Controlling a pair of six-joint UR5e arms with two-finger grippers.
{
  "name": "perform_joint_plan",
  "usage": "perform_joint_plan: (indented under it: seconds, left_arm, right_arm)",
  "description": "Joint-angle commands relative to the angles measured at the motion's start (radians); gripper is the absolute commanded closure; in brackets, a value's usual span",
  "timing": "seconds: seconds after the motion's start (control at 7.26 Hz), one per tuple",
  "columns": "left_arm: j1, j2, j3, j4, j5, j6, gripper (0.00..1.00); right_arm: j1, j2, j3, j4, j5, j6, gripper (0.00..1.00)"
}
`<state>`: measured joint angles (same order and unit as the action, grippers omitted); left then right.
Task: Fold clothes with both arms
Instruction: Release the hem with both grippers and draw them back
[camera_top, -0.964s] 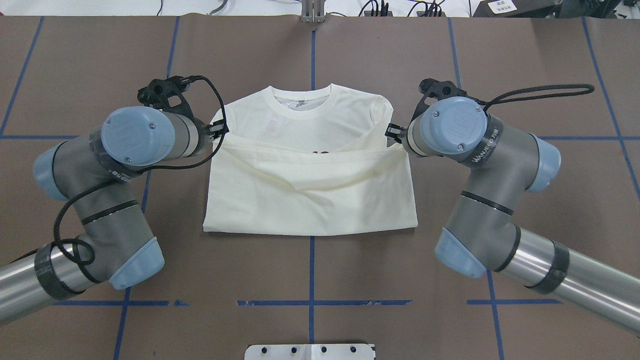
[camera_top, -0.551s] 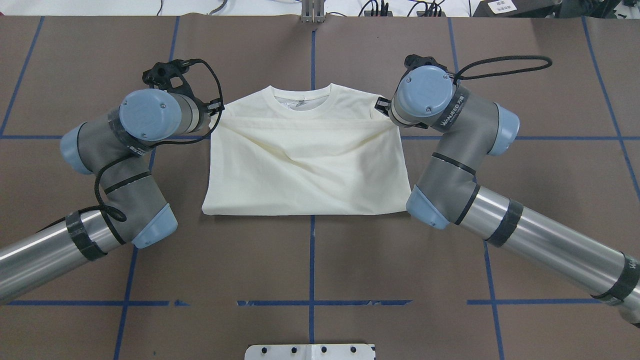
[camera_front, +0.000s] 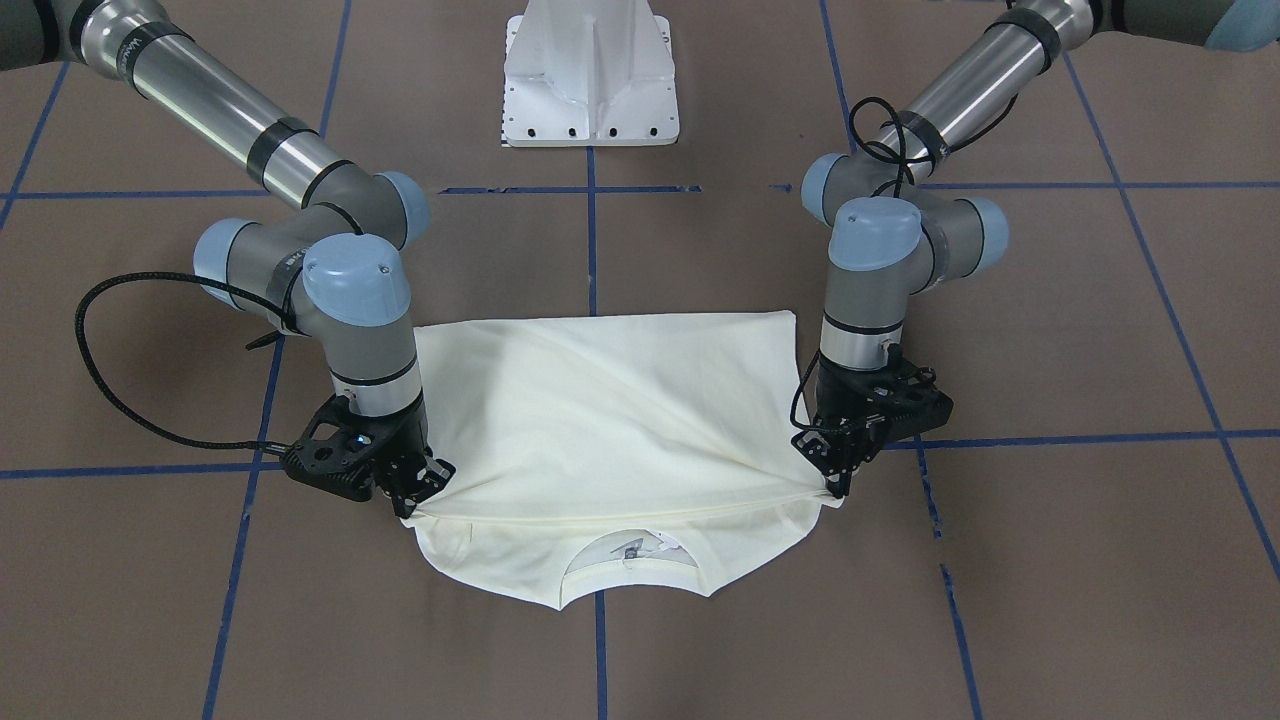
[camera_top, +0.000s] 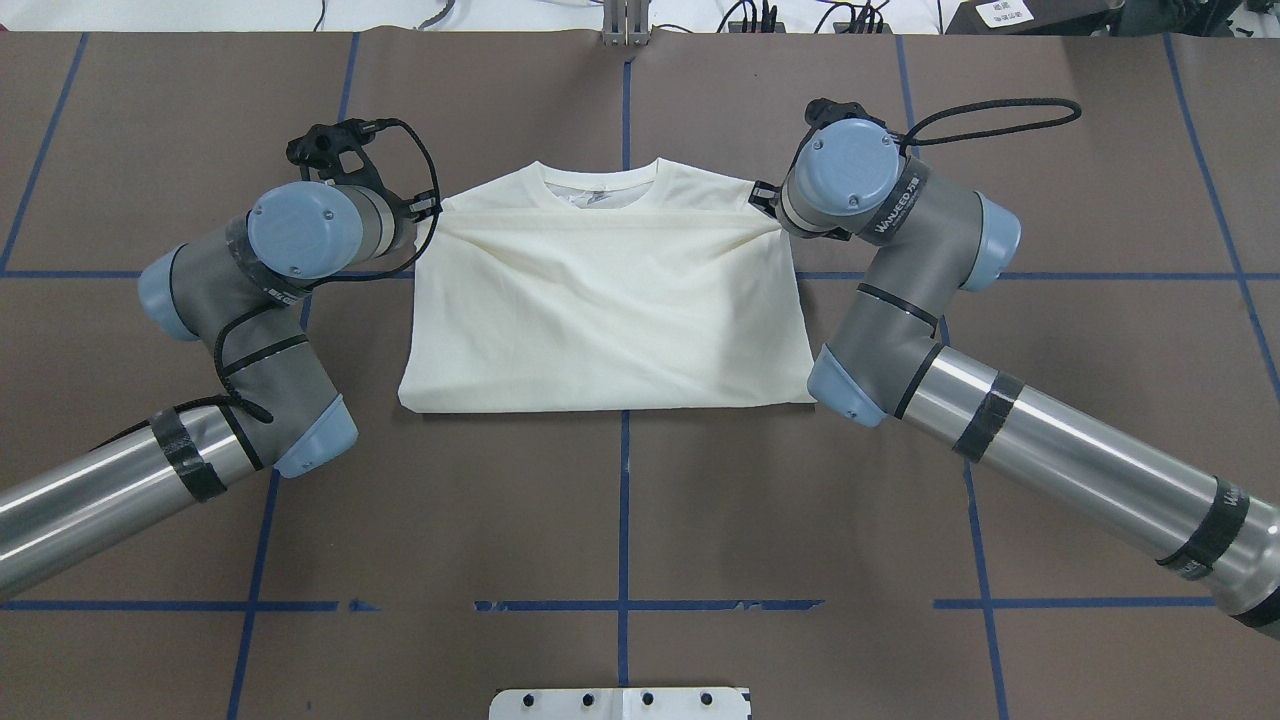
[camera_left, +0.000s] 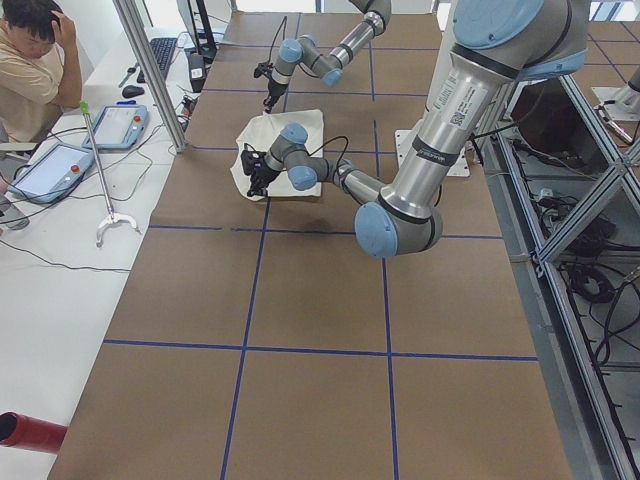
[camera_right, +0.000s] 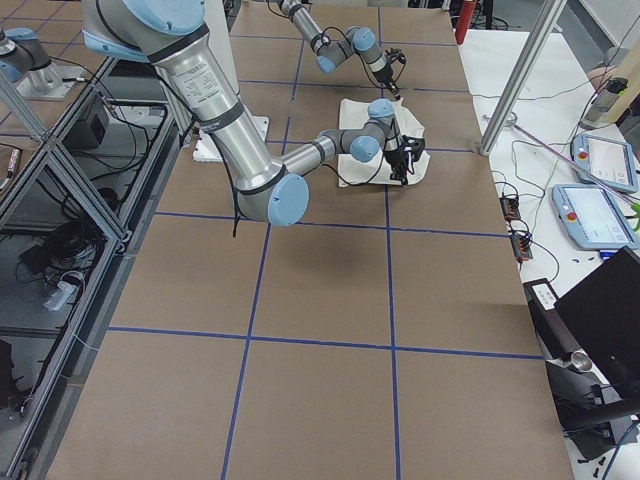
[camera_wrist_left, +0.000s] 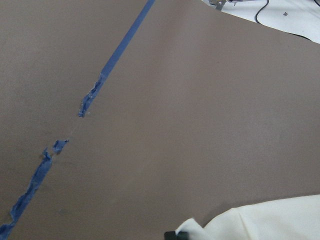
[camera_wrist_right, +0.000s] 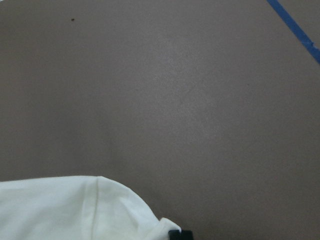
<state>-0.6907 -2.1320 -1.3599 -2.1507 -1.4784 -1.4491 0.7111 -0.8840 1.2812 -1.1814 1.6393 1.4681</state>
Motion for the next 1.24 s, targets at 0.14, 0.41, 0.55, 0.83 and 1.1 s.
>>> perform_joint_plan:
  seconds: [0.14, 0.41, 0.55, 0.83, 1.1]
  left_arm:
    - [-0.012, 0.004, -0.054, -0.052, -0.009, 0.042, 0.33]
    - [-0.013, 0.17, -0.279, -0.061, -0.093, 0.035, 0.29]
    - [-0.012, 0.211, -0.327, -0.061, -0.139, 0.036, 0.29]
    - [-0.016, 0.211, -0.328, -0.06, -0.141, 0.035, 0.29]
    - [-0.033, 0.21, -0.32, -0.06, -0.109, 0.041, 0.29]
  right_arm:
    - [0.002, 0.023, 0.023, 0.0, 0.011, 0.0, 0.48]
    - [0.044, -0.179, 0.334, -0.03, 0.202, 0.008, 0.34]
    - [0.007, -0.308, 0.481, -0.033, 0.206, 0.026, 0.27]
    - [-0.089, -0.378, 0.521, -0.015, 0.194, 0.305, 0.22]
    - [-0.134, -0.368, 0.512, -0.015, 0.15, 0.399, 0.22]
